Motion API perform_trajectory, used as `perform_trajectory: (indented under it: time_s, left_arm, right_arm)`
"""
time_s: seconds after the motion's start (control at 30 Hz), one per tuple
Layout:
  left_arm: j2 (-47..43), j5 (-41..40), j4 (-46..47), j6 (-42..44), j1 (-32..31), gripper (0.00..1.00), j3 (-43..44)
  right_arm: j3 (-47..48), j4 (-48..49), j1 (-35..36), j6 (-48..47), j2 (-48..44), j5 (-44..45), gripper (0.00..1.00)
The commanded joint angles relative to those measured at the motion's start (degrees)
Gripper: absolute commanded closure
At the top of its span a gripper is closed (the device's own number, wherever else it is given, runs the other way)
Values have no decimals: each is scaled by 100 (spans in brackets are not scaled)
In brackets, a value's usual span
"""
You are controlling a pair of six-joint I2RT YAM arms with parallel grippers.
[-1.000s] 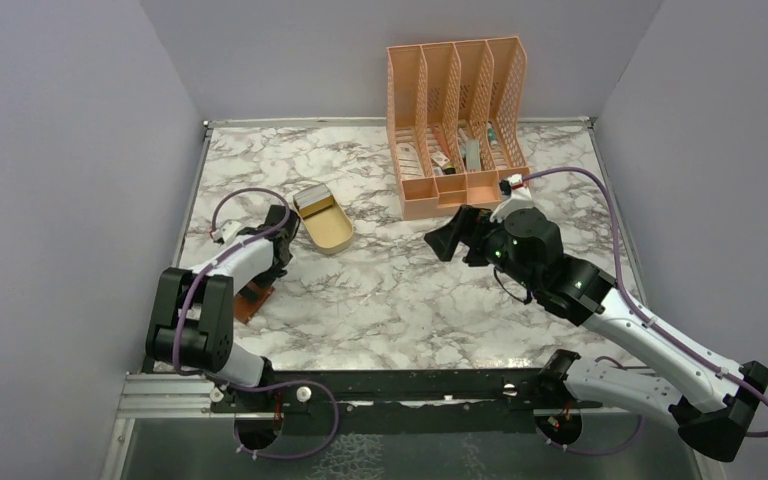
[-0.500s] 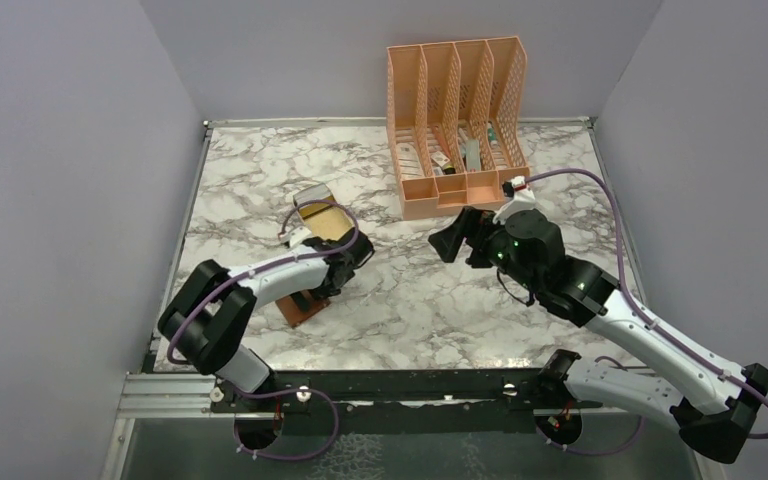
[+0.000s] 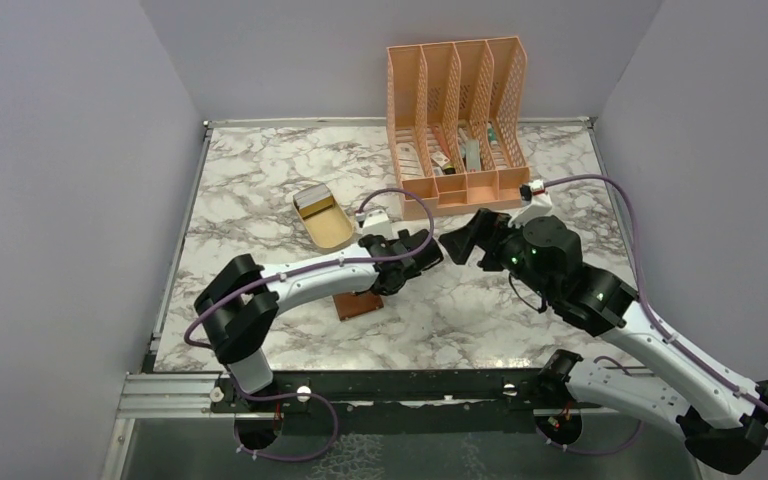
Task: Put the credit cards into the card holder
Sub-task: Move the card holder to the center of the board.
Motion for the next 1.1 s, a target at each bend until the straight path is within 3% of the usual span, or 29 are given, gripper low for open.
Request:
perform_trajectory:
  time_s: [0.0,0.1,0.17,0.37,0.5,0.77,0.97,1.07]
  left_arm:
    - [-524,-615,203,2054,67,2,139]
    - [-819,-343,544,3890,99,11,63]
    - [-1041,285,785,5099,174,21,-96]
    - [-1350,983,840,6933,255,35,-282]
    - [-1248,896,834,7447,398,55,-337]
    - [-757,1838,935,8054,1064,55,-732]
    - [-457,2462,1072,8413,1099,58,-912]
    - [-439,2788,1183,8442,1100,54,-1032]
  right_arm:
    - [-29,-62,-11,161,-154,44,1]
    - [-118,6,-11,27,-251,6,3]
    - [-188,34,-12,-26,-327,68,3]
    - [-250,65,-12,8,-504,315,5]
    - [-235,109,-11,0,-518,273,6]
    - [-162,-89,-11,-3,-546,407,7]
    - [-199,-23,-11,-7,-609,452,7]
    - [-185,-43,-12,-34,-583,487,8]
